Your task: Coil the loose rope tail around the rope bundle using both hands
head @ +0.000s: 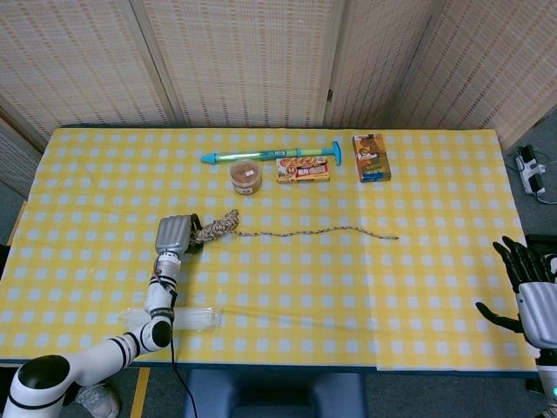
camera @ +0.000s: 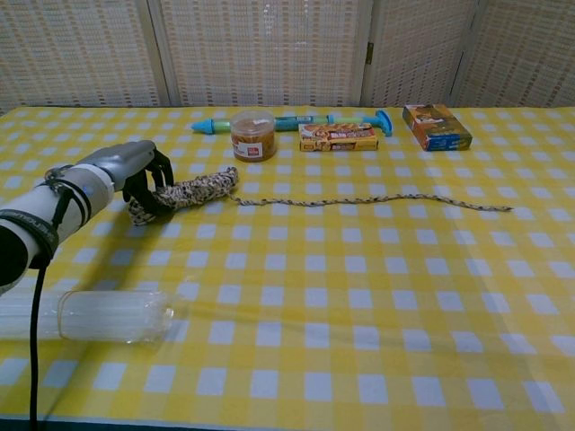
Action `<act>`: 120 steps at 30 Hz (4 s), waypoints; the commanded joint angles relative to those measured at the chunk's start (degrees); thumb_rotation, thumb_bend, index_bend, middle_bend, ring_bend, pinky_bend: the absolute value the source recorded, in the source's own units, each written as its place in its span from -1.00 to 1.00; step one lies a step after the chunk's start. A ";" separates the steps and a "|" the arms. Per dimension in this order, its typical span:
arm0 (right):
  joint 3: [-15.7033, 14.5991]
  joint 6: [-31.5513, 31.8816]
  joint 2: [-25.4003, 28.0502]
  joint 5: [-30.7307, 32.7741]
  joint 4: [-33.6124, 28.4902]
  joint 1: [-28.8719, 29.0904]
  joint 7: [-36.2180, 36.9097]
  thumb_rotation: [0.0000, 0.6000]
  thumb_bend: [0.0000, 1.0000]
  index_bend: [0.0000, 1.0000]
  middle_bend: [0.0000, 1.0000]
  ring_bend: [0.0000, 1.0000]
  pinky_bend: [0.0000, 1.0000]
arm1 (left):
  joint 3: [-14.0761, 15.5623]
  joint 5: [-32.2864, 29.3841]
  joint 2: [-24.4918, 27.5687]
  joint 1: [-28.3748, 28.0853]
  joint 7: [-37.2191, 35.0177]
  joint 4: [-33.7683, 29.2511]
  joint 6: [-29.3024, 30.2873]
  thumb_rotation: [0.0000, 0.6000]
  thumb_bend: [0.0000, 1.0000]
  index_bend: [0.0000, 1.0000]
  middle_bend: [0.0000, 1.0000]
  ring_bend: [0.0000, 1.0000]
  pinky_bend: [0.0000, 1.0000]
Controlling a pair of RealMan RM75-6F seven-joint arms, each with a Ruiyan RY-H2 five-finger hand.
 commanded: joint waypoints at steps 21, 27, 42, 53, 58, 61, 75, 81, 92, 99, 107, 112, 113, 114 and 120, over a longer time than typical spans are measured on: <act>4.98 -15.65 -4.18 5.26 -1.50 12.22 -10.10 1.00 -0.59 -0.58 -0.78 -0.87 -1.00 | 8.49 27.41 16.45 9.16 -23.20 -19.50 6.06 1.00 0.51 0.41 0.44 0.38 0.48; 8.11 -25.70 -9.35 11.12 2.66 20.17 -14.50 1.00 -0.50 -0.36 -0.71 -0.84 -1.00 | 8.48 27.72 17.62 9.47 -22.20 -22.90 6.25 1.00 0.51 0.41 0.44 0.38 0.48; 11.86 -40.97 -25.76 25.37 19.99 35.89 -24.91 1.00 -0.40 -0.15 -0.67 -0.83 -1.00 | 8.69 26.83 19.04 10.61 -20.04 -26.32 6.35 1.00 0.51 0.41 0.44 0.38 0.48; 11.06 -44.48 -33.29 31.01 30.14 40.62 -29.12 1.00 -0.26 -0.12 -0.67 -0.83 -1.00 | 8.70 26.35 18.86 10.62 -19.20 -26.30 5.56 1.00 0.51 0.41 0.44 0.37 0.48; 10.96 -45.91 -35.46 32.45 34.00 42.08 -29.70 1.00 -0.20 -0.10 -0.66 -0.82 -1.00 | 8.65 26.27 18.65 10.60 -19.31 -26.17 5.28 1.00 0.51 0.41 0.44 0.37 0.48; 10.86 -46.75 -36.79 33.22 36.31 42.93 -30.15 1.00 -0.17 -0.08 -0.65 -0.83 -1.00 | 8.65 26.23 18.45 10.61 -19.33 -26.15 5.16 1.00 0.51 0.41 0.44 0.37 0.48; 10.88 -48.54 -41.14 35.13 43.92 45.08 -30.91 1.00 -0.17 0.03 -0.60 -0.83 -1.00 | 8.75 26.30 18.45 11.05 -19.81 -25.74 5.09 1.00 0.51 0.41 0.44 0.37 0.48; 10.58 -48.91 -42.07 35.05 45.32 45.28 -31.04 1.00 -0.17 0.08 -0.57 -0.83 -1.00 | 8.79 26.39 18.31 11.17 -20.25 -25.24 4.94 1.00 0.51 0.41 0.44 0.37 0.48; 10.86 -48.67 -43.05 35.30 46.59 45.64 -31.81 1.00 -0.13 0.17 -0.52 -0.83 -1.00 | 8.90 26.71 18.18 11.33 -21.10 -24.43 4.60 1.00 0.51 0.41 0.44 0.37 0.48; 10.92 -46.77 -41.32 33.58 43.27 44.63 -29.99 1.00 -0.05 0.21 -0.49 -0.82 -1.00 | 8.00 27.19 18.66 11.58 -23.58 -25.22 5.30 1.00 0.51 0.41 0.44 0.37 0.48; 10.73 -38.86 -31.51 28.40 26.89 39.99 -25.90 1.00 0.04 0.28 -0.46 -0.81 -1.00 | 6.50 30.53 20.94 11.54 -30.73 -28.45 6.76 1.00 0.52 0.41 0.44 0.37 0.48; 10.68 -35.45 -27.02 25.92 16.57 38.81 -26.05 1.00 0.06 0.33 -0.45 -0.81 -1.00 | 5.94 31.65 20.90 10.60 -31.86 -30.58 6.75 1.00 0.52 0.41 0.44 0.37 0.48; 10.73 -34.90 -26.77 25.44 15.18 38.88 -26.26 1.00 0.07 0.34 -0.44 -0.80 -1.00 | 5.88 31.79 20.79 10.34 -31.92 -30.98 6.59 1.00 0.52 0.41 0.44 0.37 0.48; 10.96 -34.24 -26.65 25.05 13.52 39.13 -26.72 1.00 0.08 0.34 -0.44 -0.80 -1.00 | 5.83 32.02 20.61 9.95 -31.94 -31.52 6.31 1.00 0.52 0.41 0.44 0.37 0.48; 13.84 -32.03 -28.41 26.84 9.22 42.06 -30.92 1.00 0.08 0.35 -0.44 -0.81 -1.00 | 5.51 32.66 19.67 8.00 -30.94 -34.47 5.07 1.00 0.52 0.41 0.44 0.37 0.48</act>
